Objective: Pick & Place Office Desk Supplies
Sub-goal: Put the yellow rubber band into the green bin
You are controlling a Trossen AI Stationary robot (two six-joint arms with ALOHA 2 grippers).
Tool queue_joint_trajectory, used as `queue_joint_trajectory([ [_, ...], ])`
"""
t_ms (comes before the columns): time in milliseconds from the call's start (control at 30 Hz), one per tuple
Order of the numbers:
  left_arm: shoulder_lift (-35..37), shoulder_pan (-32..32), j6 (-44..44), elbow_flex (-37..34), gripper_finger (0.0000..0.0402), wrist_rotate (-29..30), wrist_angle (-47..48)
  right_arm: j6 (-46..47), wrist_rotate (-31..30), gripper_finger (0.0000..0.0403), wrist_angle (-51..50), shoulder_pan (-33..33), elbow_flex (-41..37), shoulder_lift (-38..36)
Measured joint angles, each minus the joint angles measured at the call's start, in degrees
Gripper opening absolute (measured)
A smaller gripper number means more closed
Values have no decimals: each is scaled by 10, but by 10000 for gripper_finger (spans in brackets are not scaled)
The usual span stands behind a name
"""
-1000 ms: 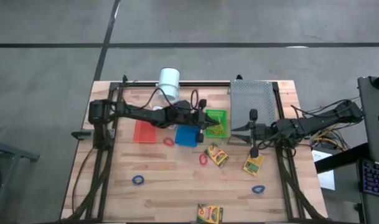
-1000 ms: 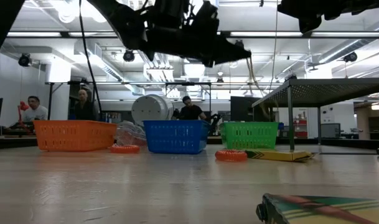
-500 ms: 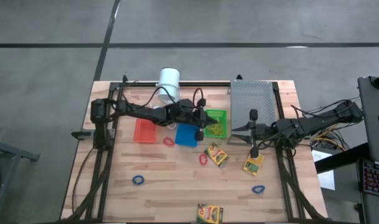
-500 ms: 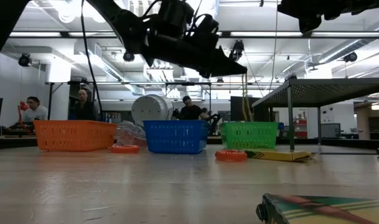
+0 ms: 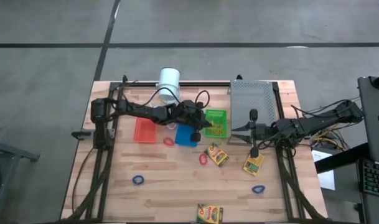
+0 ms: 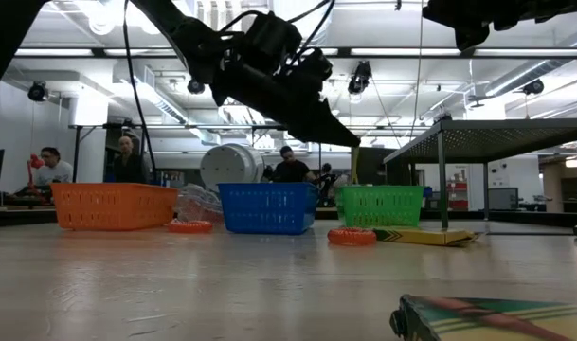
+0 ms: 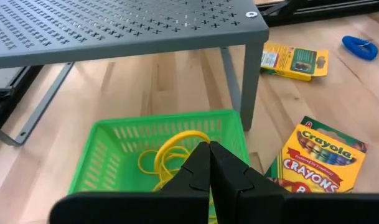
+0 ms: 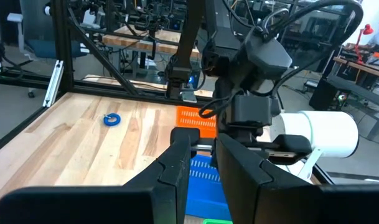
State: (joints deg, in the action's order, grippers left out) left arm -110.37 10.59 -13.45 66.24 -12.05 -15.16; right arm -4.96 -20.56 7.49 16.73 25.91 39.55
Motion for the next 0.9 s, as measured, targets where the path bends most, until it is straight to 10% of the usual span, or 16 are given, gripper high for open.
queue_joint_trajectory([
  [900, -111, 0, 30, 92, 3, -4, 88, 0, 0, 75, 0, 0, 0, 0],
])
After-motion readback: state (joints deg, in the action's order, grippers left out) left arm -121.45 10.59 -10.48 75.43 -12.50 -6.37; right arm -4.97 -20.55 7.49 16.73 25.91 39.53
